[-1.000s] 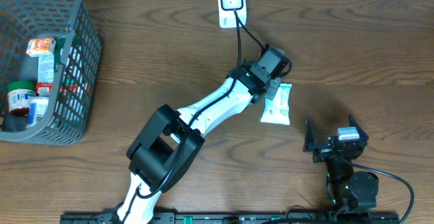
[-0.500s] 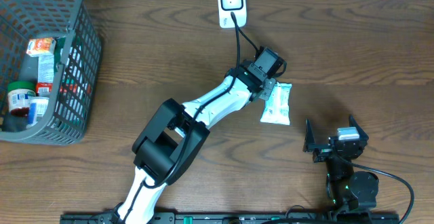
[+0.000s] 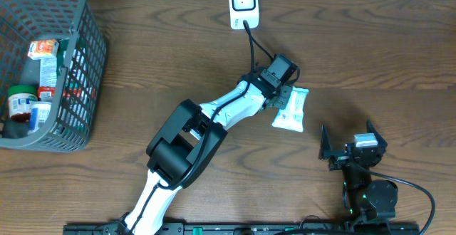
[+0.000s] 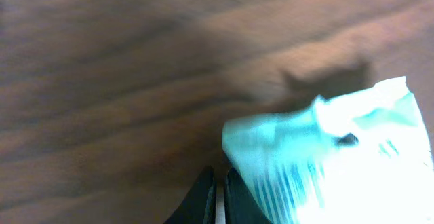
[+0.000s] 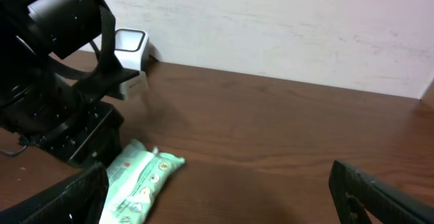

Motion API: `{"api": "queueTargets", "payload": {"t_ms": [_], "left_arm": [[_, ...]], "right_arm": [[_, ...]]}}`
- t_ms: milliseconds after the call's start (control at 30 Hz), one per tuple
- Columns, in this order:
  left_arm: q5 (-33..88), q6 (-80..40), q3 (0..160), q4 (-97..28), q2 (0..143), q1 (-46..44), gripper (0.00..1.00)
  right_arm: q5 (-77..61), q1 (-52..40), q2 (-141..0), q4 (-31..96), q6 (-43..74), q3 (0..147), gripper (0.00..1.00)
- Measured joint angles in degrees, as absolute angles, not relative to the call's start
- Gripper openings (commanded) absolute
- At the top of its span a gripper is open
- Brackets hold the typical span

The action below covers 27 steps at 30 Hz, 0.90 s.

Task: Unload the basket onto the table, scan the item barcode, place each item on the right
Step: 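Hold the wipe pack in front of the white scanner, turning it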

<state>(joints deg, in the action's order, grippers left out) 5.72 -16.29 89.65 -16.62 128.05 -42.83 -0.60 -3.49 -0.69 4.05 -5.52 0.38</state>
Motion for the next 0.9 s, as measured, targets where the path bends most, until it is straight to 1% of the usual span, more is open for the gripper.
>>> {"api": "queueTargets", "payload": {"t_ms": [200, 433, 900], "left_arm": [[11.2, -16.53, 89.76, -18.06, 128.05, -43.7, 0.08], [13.45, -18.59, 90.08, -20.56, 127.9, -45.8, 0.08], [17.91, -21.21, 90.13, -22.11, 127.83, -45.8, 0.08]], "right_arm": [[-0.6, -3.49, -0.69, 4.05, -5.52, 0.38, 0.99], [-0.6, -3.49, -0.69, 4.05, -5.52, 0.38, 0.99], [-0.6, -3.49, -0.69, 4.05, -5.52, 0.38, 0.99]]}}
